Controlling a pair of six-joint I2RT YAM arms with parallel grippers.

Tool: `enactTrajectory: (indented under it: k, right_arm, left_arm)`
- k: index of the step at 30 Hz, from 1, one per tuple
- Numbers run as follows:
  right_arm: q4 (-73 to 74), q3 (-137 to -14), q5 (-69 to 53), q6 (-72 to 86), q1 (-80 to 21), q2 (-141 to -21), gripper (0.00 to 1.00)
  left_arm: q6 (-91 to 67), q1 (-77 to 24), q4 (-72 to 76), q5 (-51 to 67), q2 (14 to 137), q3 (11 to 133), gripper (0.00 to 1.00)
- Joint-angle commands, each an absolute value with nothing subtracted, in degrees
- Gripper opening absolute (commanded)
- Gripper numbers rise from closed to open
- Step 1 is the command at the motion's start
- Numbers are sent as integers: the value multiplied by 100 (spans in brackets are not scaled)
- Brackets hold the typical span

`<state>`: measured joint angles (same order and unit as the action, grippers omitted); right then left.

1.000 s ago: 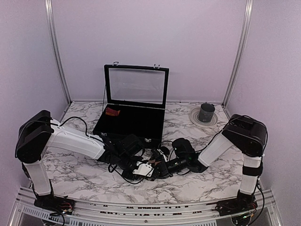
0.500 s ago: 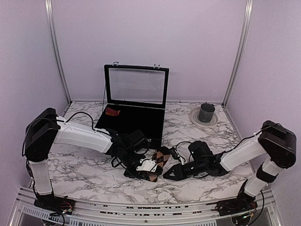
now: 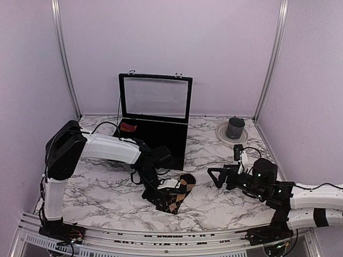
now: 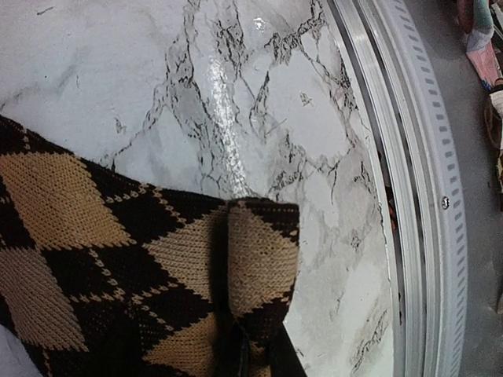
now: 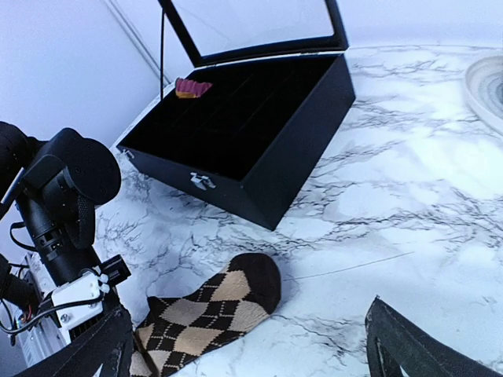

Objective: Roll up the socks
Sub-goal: Roll the sock at the center of the board.

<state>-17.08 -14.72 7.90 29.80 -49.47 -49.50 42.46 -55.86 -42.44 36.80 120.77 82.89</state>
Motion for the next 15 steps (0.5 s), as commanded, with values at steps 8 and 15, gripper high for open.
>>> enactTrajectory:
  k: [8,15]
  right_arm:
    - [-3315,-746,1836,545,-6969,-5643,86]
    - [-3692,-1778,1646,-633,-7675,-7669,67]
  left_arm:
    - [3803,-5322,-5457,4146,12915,8982,1]
    - [3606,-5288,-5699,4059,13280,9230,1]
